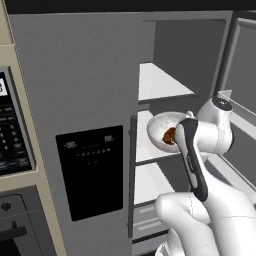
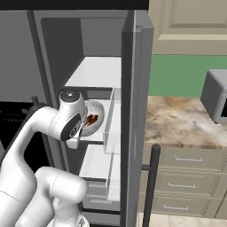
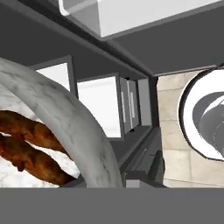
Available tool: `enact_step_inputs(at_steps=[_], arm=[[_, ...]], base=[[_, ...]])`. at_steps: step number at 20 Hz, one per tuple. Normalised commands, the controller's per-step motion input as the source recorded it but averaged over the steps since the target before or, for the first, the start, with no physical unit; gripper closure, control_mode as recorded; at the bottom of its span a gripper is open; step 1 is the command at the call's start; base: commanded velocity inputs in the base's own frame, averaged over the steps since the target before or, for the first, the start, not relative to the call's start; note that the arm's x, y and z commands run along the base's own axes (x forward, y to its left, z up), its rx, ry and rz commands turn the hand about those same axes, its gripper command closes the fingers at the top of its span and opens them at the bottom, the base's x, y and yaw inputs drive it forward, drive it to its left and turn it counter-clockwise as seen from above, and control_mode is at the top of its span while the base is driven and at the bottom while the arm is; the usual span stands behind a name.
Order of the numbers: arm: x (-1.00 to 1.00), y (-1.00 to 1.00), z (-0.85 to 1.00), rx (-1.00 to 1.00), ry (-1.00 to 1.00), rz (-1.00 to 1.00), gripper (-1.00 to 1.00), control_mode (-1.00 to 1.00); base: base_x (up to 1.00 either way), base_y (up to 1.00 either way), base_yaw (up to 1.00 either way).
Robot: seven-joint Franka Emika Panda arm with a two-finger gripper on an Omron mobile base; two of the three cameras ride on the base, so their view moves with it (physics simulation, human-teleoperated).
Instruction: Place the bowl with the garlic and sweet potato on the top shelf of the fridge. Place the bowl with the chicken drumsticks on the second highest shelf of the fridge.
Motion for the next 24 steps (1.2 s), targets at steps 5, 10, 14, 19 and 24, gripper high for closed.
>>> enact_step_inputs(at_steps=[5,10,14,19,24], arm=[[0.58,0.08,-0.25,0.00,0.05,-0.05,1.00,-1.00],[0.52,0.00,-0.35,0.00,0.09,-0.03,1.00,-1.00],[0.63,0.00,-0.31,0.01,0.08,-0.03,1.00,-1.00],[0.31,-0.09,-0.47,0.01,0.01,-0.01,1.00,-1.00],[0.40,-0.02,-0.26,0.02,0.00,0.00,1.00,-1.00]], base=[[0.00,0.00,0.00],[0.00,0.00,0.00],[0.00,0.00,0.00],[0.00,0.00,0.00],[0.00,0.00,0.00]])
